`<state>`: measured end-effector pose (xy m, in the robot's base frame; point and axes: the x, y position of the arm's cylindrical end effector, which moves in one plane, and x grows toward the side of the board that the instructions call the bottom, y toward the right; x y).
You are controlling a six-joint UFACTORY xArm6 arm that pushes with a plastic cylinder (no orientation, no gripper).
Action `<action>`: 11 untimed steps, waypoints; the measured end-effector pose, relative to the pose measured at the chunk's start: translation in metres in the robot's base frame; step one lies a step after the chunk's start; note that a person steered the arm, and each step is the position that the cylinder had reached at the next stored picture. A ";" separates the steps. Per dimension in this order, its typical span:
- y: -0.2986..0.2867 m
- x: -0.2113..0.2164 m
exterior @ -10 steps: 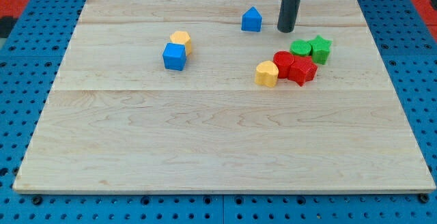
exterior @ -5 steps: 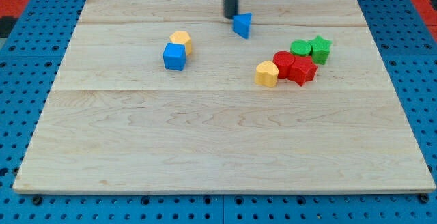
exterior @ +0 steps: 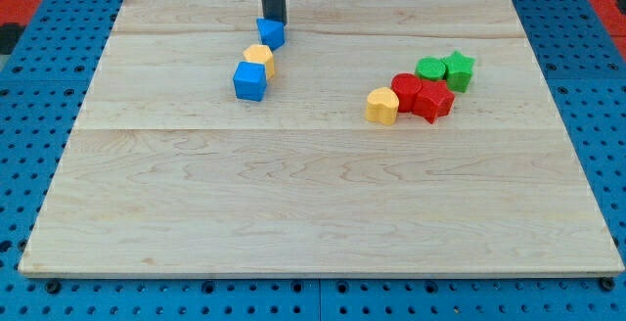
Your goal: Move the blue triangle to the top side of the board
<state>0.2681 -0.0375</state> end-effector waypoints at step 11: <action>-0.138 -0.007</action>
